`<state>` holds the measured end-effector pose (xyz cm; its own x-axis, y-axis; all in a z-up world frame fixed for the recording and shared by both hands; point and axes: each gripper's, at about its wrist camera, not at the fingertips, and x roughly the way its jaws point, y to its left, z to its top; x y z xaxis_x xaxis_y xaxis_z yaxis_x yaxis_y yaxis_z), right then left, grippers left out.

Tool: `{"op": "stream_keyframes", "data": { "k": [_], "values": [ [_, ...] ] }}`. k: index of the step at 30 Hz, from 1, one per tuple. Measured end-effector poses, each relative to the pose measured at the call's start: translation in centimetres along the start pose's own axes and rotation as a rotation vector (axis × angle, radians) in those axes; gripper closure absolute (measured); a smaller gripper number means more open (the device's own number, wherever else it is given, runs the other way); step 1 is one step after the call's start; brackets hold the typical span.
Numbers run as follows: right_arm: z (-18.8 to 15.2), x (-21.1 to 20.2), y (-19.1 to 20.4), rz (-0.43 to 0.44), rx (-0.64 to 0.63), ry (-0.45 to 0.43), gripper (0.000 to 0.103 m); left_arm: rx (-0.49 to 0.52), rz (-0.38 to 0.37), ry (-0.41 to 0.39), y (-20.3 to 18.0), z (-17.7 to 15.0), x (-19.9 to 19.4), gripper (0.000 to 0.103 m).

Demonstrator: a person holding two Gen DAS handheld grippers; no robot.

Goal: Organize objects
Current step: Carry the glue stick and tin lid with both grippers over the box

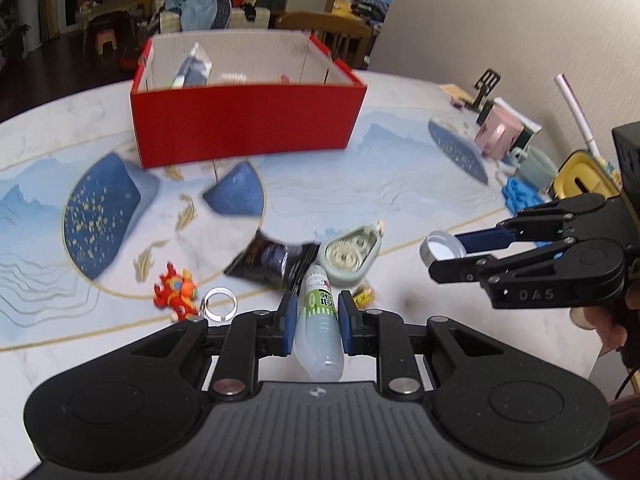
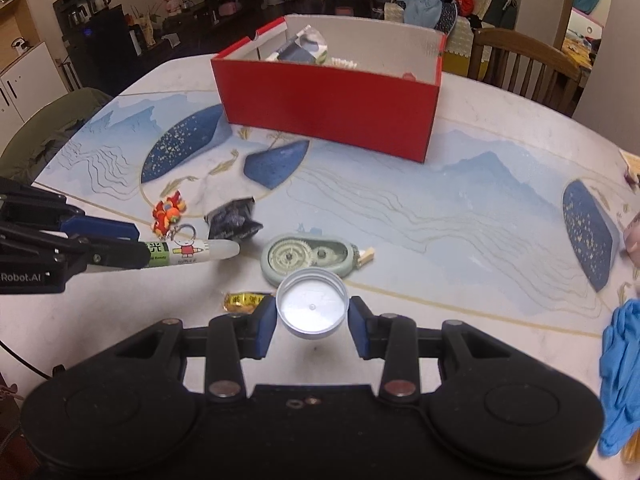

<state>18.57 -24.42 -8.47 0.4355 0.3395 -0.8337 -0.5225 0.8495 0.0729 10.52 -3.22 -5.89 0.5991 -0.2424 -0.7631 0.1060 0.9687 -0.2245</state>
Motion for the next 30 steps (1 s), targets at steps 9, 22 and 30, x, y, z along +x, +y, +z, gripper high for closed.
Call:
{"op": "stream_keyframes", "data": {
  "k": [9,22,30],
  "values": [
    [2.6,-1.6,-0.1,0.007,-0.027,-0.048,0.065,-0.006,-0.014,-0.105,0.0,3.2,-1.9,0.083],
    [9.0,-3.1,-0.1,0.014,-0.096,-0.136,0.065,0.026,-0.008,-0.252,0.2,9.3,-3.3,0.083],
    [13.2,-2.4,-0.4,-0.007,-0.123,-0.178,0.065,0.063,0.025,-0.319,0.9,13.4,-2.4,0.083]
  ]
}}
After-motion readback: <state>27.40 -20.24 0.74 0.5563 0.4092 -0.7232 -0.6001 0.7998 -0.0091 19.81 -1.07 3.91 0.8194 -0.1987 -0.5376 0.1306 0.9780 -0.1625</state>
